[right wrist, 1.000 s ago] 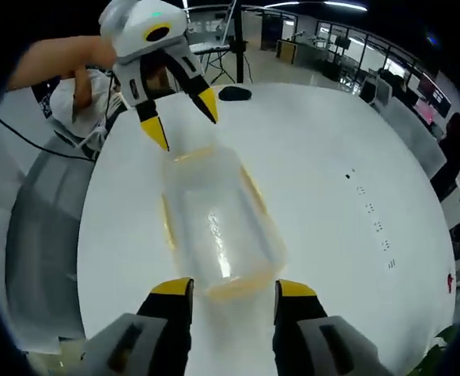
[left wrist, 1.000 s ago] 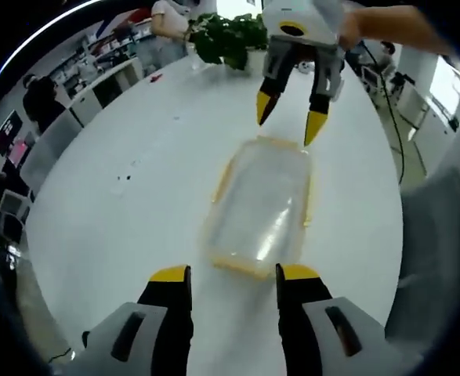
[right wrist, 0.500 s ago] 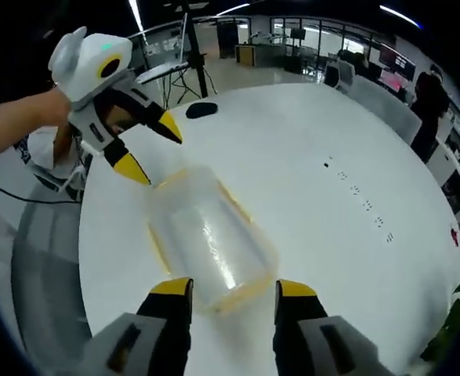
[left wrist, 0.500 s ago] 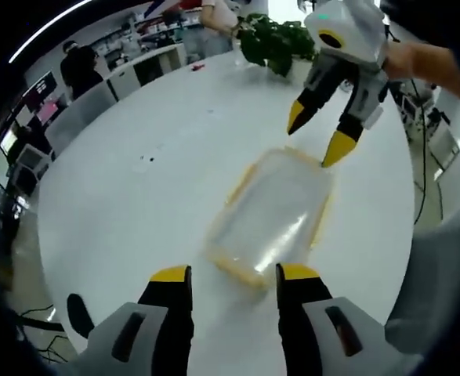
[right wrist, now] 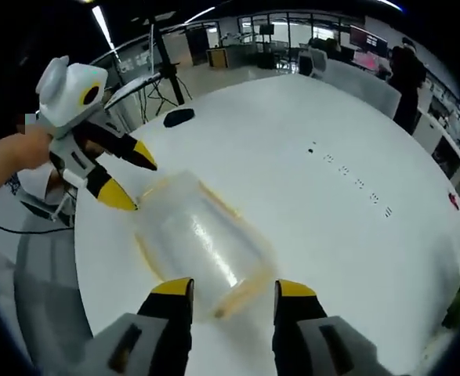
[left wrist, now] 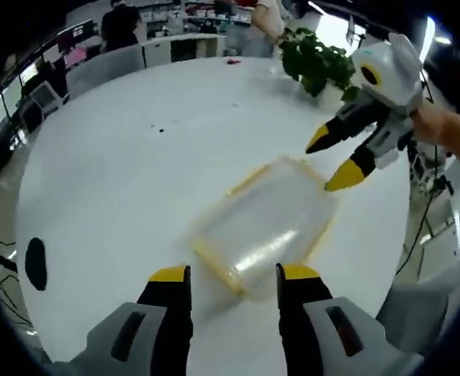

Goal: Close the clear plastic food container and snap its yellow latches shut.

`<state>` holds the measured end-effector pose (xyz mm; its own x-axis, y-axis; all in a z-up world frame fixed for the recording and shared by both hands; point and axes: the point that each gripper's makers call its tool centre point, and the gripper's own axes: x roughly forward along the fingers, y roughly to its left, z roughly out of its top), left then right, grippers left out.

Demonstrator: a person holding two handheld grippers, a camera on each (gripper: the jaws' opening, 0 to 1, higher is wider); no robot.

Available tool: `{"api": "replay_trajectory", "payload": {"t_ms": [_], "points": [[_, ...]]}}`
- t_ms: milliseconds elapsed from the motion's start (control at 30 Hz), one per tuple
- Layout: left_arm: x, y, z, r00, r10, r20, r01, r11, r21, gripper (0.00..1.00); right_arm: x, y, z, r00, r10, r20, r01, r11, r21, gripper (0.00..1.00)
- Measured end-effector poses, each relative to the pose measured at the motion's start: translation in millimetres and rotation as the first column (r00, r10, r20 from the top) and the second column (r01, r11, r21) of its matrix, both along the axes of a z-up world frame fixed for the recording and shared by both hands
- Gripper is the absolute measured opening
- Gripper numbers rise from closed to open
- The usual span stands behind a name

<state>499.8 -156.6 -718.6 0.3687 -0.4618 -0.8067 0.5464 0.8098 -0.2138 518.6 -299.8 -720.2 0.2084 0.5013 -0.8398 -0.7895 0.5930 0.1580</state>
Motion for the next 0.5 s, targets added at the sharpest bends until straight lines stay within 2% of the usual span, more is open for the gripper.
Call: {"api": "replay_trajectory", "payload": {"t_ms": [167, 300, 400, 500], "points": [[-2.1, -1.7, -4.3, 0.999, 0.030, -0.024, -0.031, 0.999, -0.028, 0.39, -2.9, 4.1, -2.6, 0.994, -0.088, -0.063, 0.093, 0.993, 0.075, 0.37], [-1.9, -2.1, -7.4, 0.994, 0.086, -0.062, -0.090, 0.994, -0.067, 0.38, -5.4, 1.0, -9.6, 0.990, -0.111, -0.086, 0.117, 0.990, 0.072, 0.36], [-2.7, -5.2, -11.3, 0.991, 0.095, -0.089, -0.104, 0.990, -0.100, 0.38, -7.9, 0.4, -15.3, 0.980, -0.149, -0.131, 0.160, 0.984, 0.078, 0.36], [-2.4, -6.4, -13.3, 0.988, 0.112, -0.105, -0.125, 0.985, -0.121, 0.39, -7.9, 2.5, -16.6, 0.978, -0.154, -0.139, 0.168, 0.981, 0.094, 0.35]]}}
